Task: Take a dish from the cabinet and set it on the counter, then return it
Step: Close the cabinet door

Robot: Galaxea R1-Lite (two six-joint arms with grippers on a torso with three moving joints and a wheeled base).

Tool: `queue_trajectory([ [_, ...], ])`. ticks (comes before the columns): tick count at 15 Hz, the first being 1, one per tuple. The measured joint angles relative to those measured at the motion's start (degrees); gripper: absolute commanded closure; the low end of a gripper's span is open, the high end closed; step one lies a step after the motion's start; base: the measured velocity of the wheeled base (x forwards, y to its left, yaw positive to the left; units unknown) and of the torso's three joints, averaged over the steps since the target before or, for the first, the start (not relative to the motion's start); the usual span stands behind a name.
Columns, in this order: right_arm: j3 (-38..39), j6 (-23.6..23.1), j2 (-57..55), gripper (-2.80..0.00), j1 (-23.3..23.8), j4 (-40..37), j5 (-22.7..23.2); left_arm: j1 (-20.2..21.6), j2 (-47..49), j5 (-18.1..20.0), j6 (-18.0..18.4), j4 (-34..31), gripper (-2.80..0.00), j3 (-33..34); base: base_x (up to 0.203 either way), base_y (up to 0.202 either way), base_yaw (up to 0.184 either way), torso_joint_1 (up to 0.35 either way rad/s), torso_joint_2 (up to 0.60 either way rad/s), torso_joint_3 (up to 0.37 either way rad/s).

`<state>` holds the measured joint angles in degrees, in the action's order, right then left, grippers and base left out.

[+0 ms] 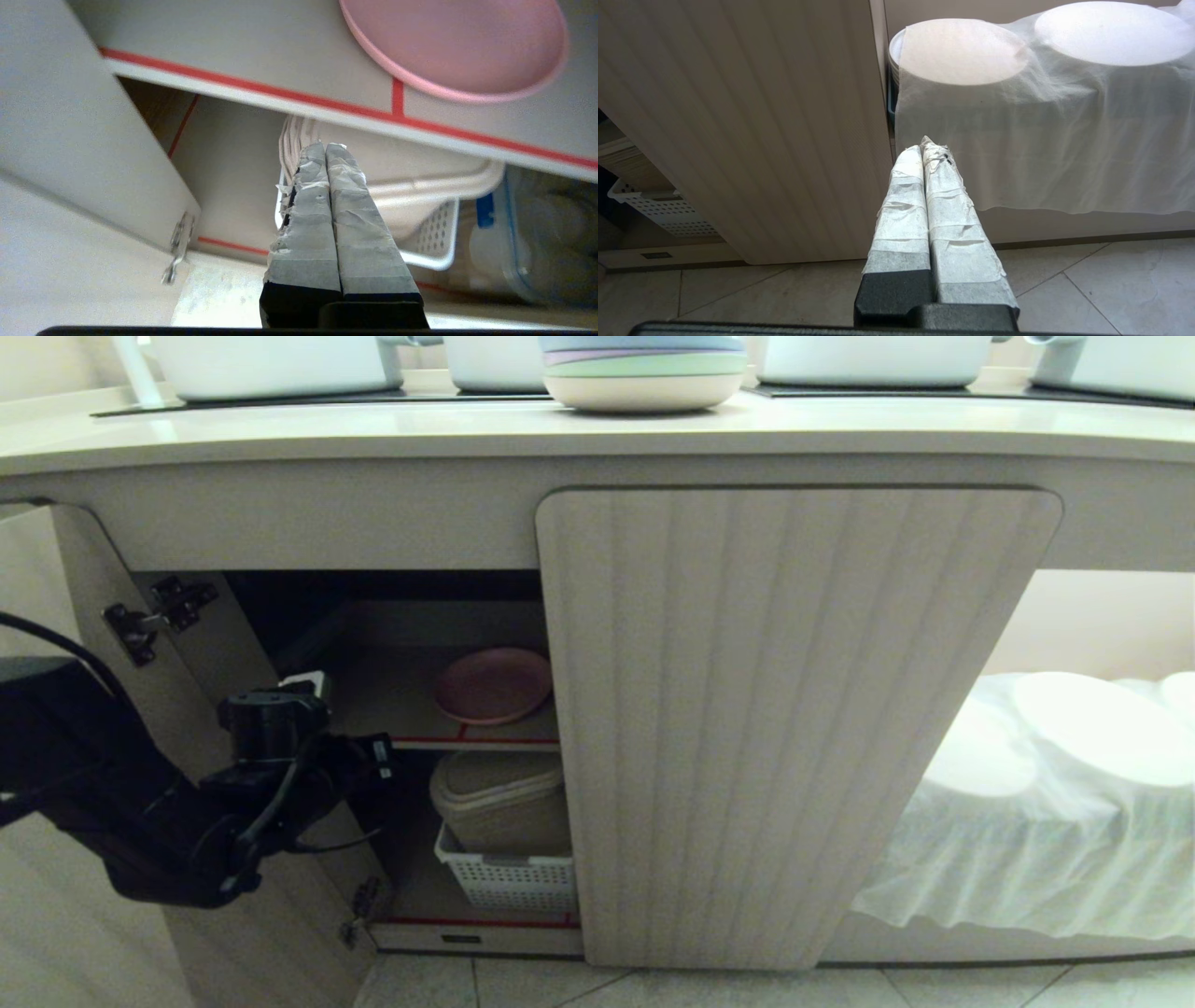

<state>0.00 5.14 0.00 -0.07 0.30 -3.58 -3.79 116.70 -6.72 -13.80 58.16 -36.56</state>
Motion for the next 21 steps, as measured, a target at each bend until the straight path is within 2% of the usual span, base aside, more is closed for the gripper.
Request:
queue_trajectory([
  [7, 0.0, 0.0, 0.0, 0.00, 0.0, 0.0, 0.0, 0.0, -8.2, 0.2, 0.0, 0.0, 0.00, 10.5, 0.000, 0.000, 0.000, 0.000, 0.00, 0.000],
  [21, 0.0, 0.0, 0.0, 0.00, 0.0, 0.0, 0.0, -0.2, -21.2, 0.6, 0.8, 0.0, 0.00, 22.0, 0.000, 0.000, 0.000, 0.000, 0.00, 0.000],
])
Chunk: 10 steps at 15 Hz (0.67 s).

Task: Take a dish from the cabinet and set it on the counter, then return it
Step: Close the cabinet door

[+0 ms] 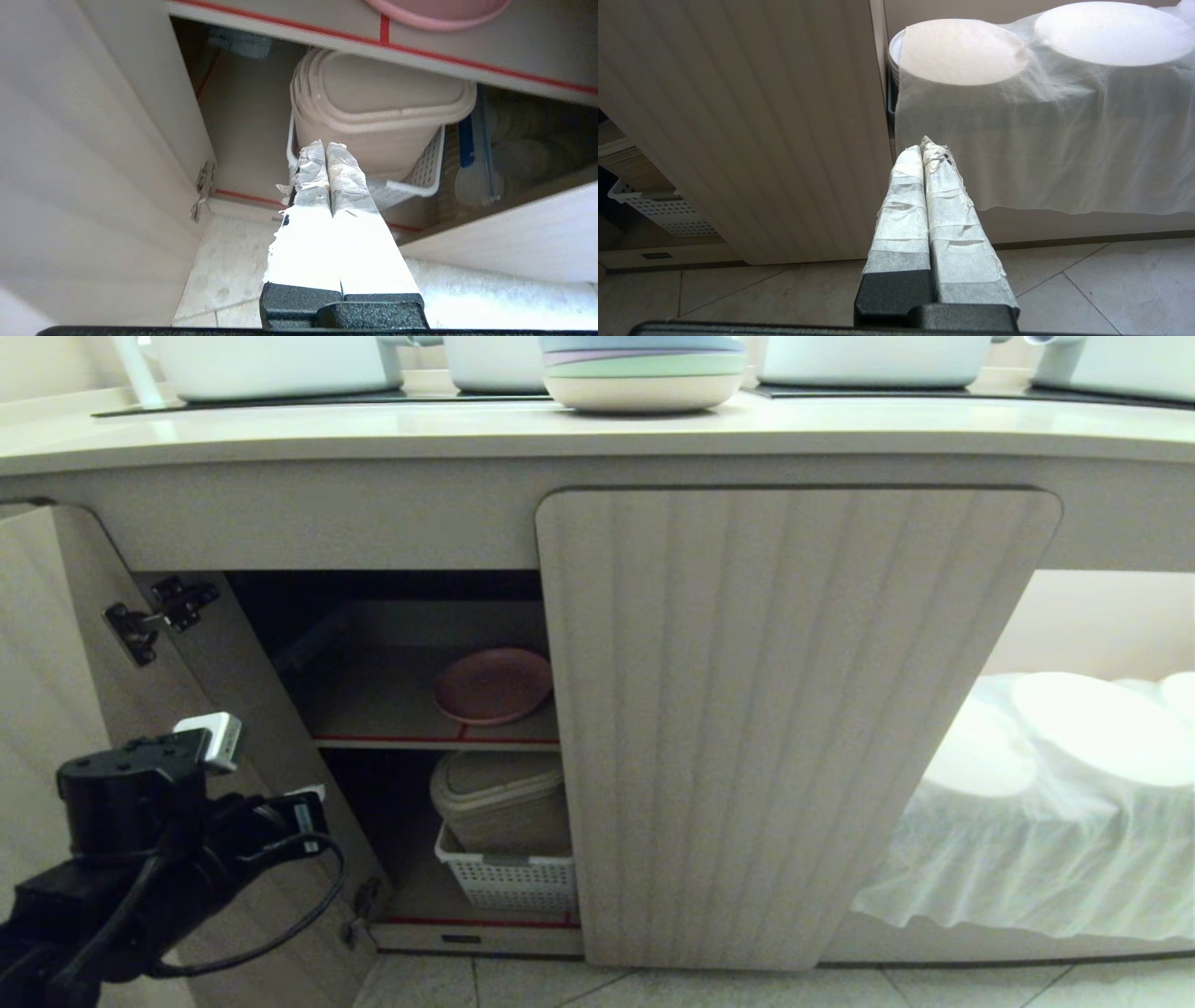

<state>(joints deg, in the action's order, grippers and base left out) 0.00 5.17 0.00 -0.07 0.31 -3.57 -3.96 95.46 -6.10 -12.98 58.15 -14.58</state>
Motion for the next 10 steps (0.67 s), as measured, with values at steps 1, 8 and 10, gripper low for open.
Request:
queue_trajectory([
  [1, 0.0, 0.0, 0.0, 0.00, 0.0, 0.0, 0.0, 0.0, -0.5, 0.0, 0.0, 0.0, 0.00, 0.8, 0.000, 0.000, 0.000, 0.000, 0.00, 0.000],
  [8, 0.0, 0.0, 0.0, 0.00, 0.0, 0.0, 0.0, -1.2, -4.8, -0.1, 0.1, 0.1, 0.00, 6.0, 0.000, 0.000, 0.000, 0.000, 0.00, 0.000],
  [10, 0.0, 0.0, 0.0, 0.00, 0.0, 0.0, 0.0, -1.3, -6.0, -0.2, 0.1, 0.1, 0.00, 7.1, 0.000, 0.000, 0.000, 0.000, 0.00, 0.000],
])
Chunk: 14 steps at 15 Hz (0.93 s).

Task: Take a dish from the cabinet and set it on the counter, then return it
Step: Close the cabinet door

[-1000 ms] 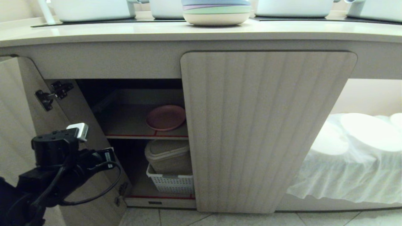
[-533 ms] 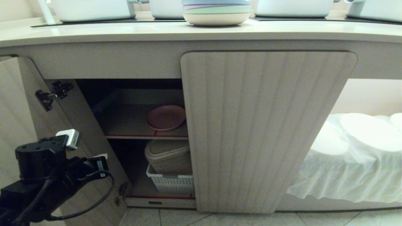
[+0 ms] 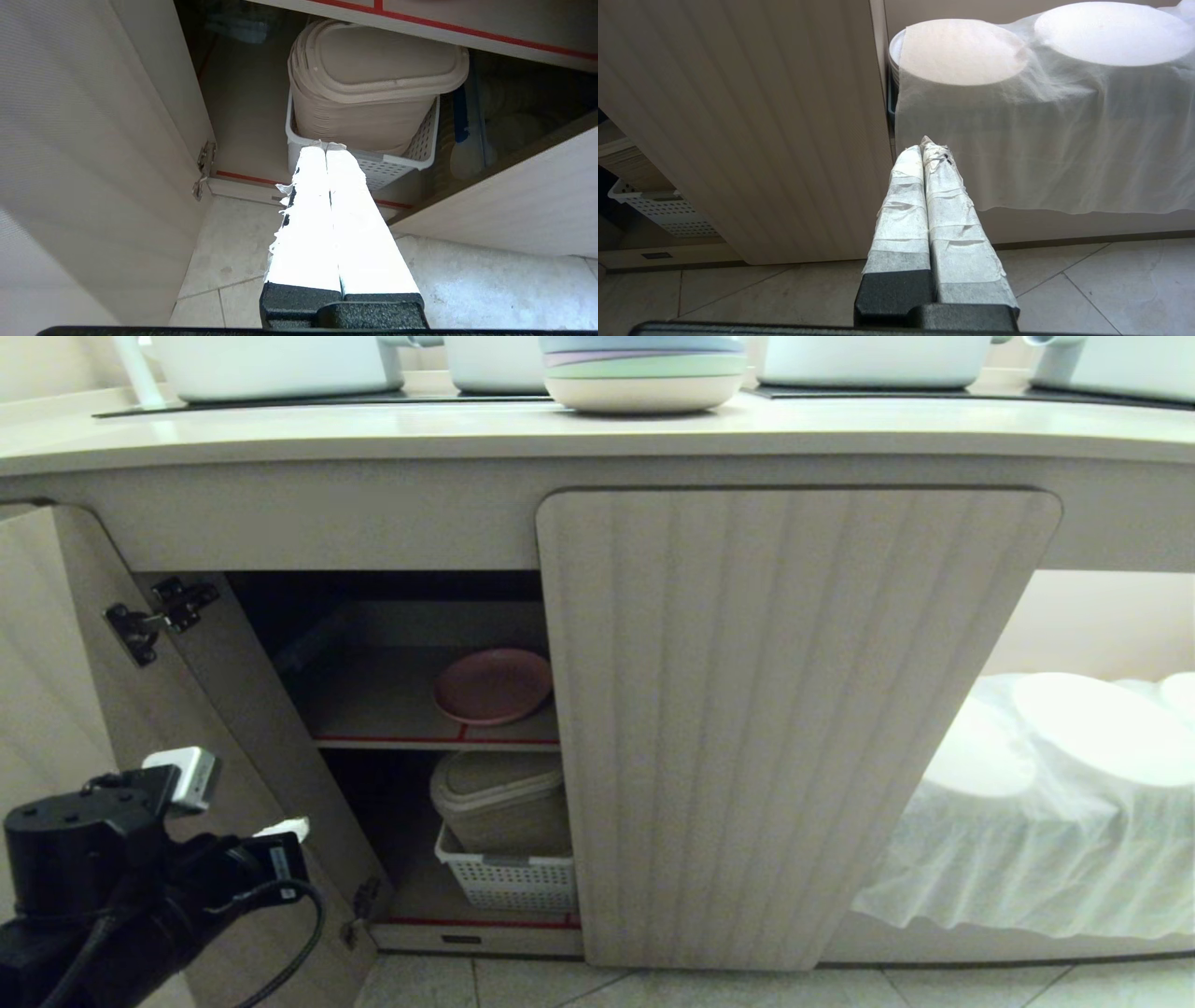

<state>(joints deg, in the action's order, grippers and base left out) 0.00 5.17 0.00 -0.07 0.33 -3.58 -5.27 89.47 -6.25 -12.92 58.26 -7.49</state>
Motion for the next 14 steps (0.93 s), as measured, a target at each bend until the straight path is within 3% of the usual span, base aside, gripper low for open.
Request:
queue_trajectory([
  [14, 0.0, 0.0, 0.0, 0.00, 0.0, 0.0, 0.0, -1.2, -10.5, 0.3, -0.1, -2.0, 0.00, 7.4, 0.000, 0.000, 0.000, 0.000, 0.00, 0.000],
])
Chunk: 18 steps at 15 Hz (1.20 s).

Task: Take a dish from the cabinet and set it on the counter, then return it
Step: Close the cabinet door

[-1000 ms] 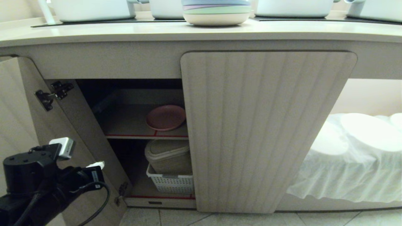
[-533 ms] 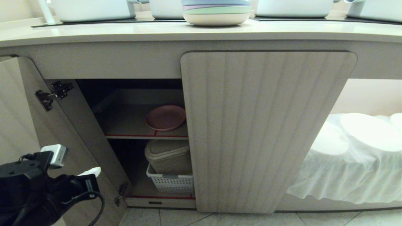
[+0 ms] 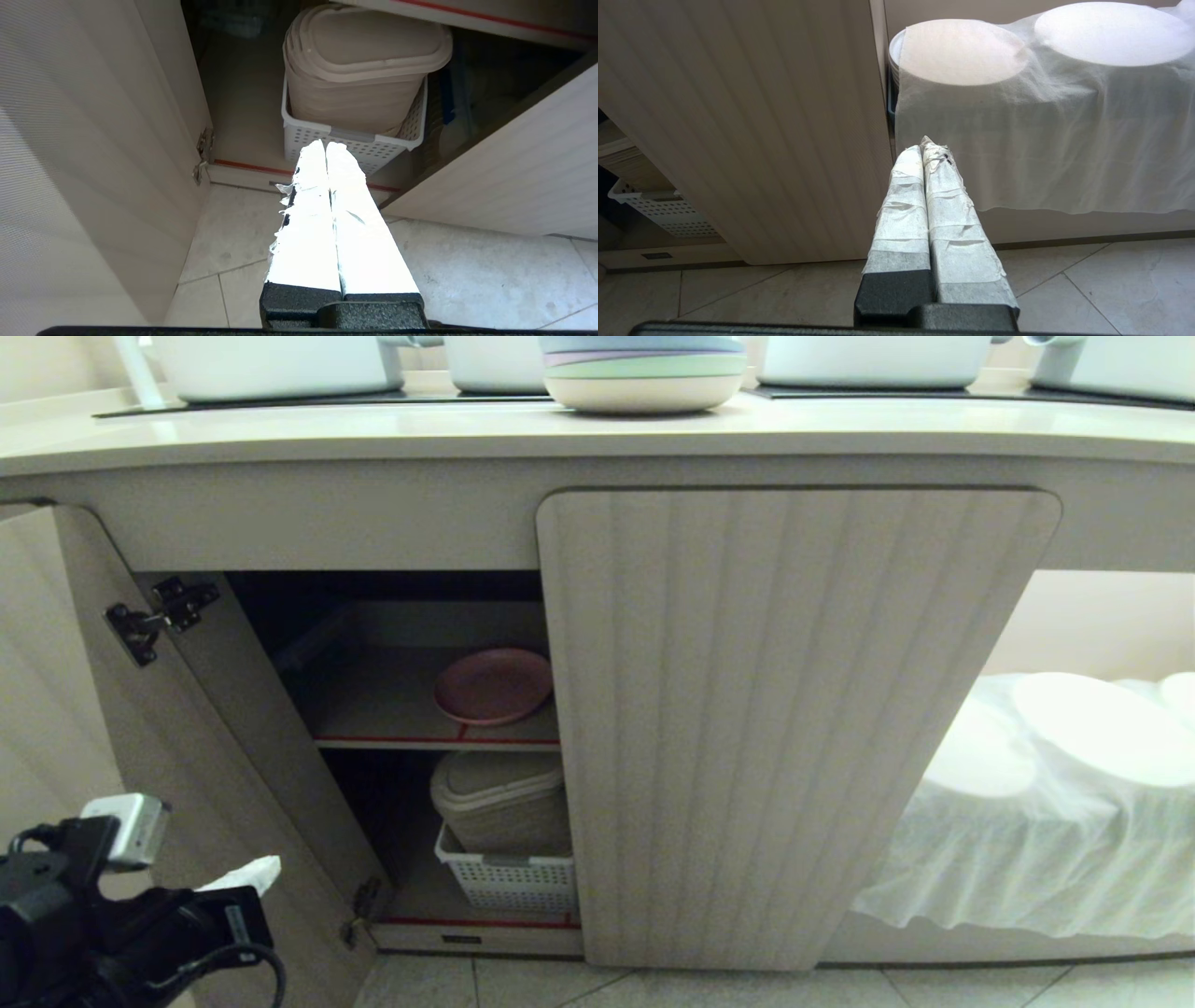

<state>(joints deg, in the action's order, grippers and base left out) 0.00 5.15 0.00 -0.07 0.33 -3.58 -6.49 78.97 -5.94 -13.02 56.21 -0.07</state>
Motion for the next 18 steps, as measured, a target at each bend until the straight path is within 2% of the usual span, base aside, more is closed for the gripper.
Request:
queue_trajectory([
  [4, 0.0, 0.0, 0.0, 0.00, 0.0, 0.0, 0.0, -0.7, -6.6, 0.0, 0.0, -7.0, 0.00, 0.1, 0.000, 0.000, 0.000, 0.000, 0.00, 0.000],
  [11, 0.0, 0.0, 0.0, 0.00, 0.0, 0.0, 0.0, -4.8, -29.7, 1.4, -0.1, -32.9, 0.00, 0.1, 0.000, 0.000, 0.000, 0.000, 0.00, 0.000],
  [15, 0.0, 0.0, 0.0, 0.00, 0.0, 0.0, 0.0, -6.5, -43.0, 2.0, 0.6, -45.4, 0.00, 0.1, 0.000, 0.000, 0.000, 0.000, 0.00, 0.000],
  [18, 0.0, 0.0, 0.0, 0.00, 0.0, 0.0, 0.0, -7.1, -53.6, 4.5, 2.1, -54.7, 0.00, -0.8, 0.000, 0.000, 0.000, 0.000, 0.00, 0.000],
])
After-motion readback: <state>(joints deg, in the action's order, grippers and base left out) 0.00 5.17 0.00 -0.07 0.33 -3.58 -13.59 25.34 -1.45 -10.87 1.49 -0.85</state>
